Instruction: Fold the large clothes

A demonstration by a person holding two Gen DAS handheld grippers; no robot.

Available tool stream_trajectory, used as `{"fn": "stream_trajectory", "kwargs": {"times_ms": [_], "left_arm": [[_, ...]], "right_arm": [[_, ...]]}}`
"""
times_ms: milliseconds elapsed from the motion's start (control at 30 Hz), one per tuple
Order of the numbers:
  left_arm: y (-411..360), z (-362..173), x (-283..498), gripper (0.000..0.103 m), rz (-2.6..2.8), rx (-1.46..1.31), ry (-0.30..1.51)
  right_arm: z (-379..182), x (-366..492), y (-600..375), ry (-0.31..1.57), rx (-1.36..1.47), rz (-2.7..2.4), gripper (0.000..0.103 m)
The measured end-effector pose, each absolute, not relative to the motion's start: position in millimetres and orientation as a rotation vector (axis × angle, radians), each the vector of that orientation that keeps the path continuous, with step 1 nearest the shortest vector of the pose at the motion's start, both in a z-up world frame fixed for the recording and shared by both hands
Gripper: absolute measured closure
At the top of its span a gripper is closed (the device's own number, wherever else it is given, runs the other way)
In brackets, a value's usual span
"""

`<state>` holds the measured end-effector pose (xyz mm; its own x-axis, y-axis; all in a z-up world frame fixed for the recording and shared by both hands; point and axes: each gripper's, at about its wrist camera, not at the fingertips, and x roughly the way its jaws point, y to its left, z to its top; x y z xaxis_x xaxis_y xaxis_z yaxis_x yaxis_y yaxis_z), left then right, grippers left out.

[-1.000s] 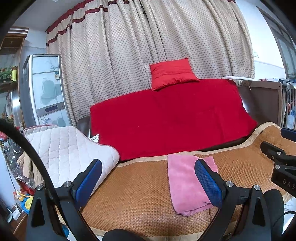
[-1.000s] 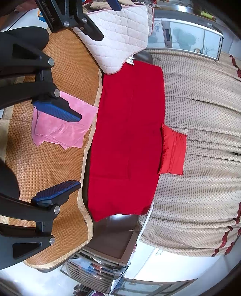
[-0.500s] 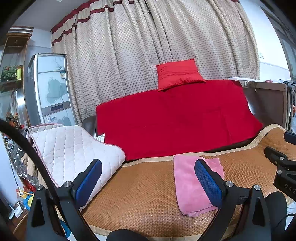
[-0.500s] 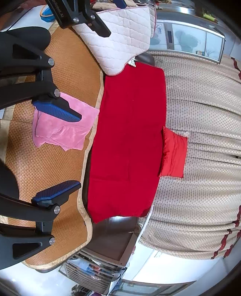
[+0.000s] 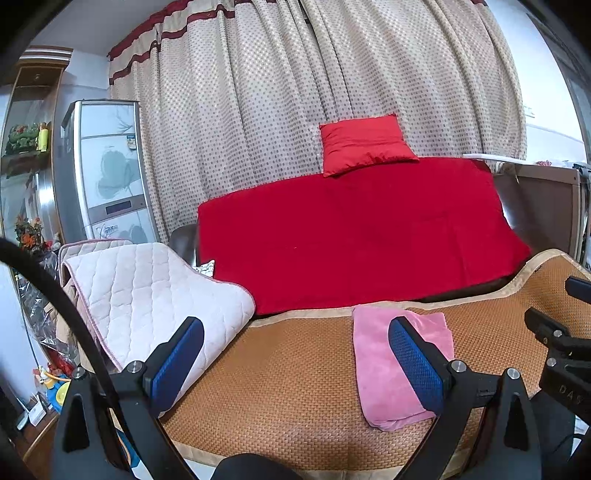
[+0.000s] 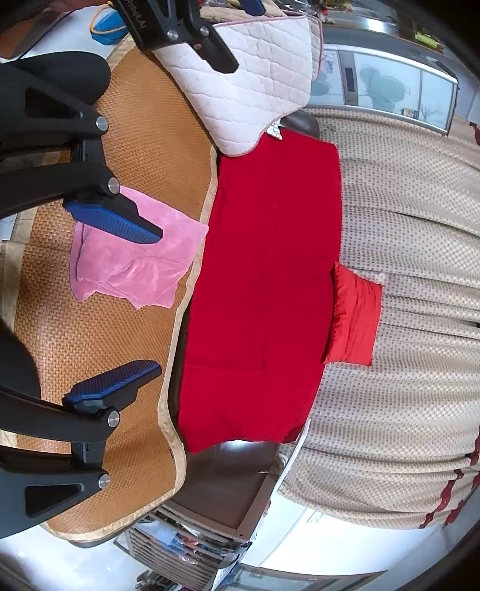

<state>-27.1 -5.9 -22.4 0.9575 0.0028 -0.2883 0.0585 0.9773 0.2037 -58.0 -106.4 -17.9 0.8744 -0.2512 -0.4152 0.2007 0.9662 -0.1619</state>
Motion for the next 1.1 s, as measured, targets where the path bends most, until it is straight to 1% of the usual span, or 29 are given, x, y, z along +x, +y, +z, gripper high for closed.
{"fn": "stream_trajectory", "kwargs": {"times_ms": [667, 1100], "left_arm": [[-5.8, -30.7, -21.7, 0.003, -0.031, 0.21, 0.312], [-18.5, -43.1, 10.2, 0.003, -0.044, 0.199, 0.351]], "right_arm": [[-35.0, -40.2, -99.6, 0.499, -0.126, -0.216, 0.034], [-51.5, -0.7, -112.6, 0.542, -0.087, -0.199, 0.034]]}}
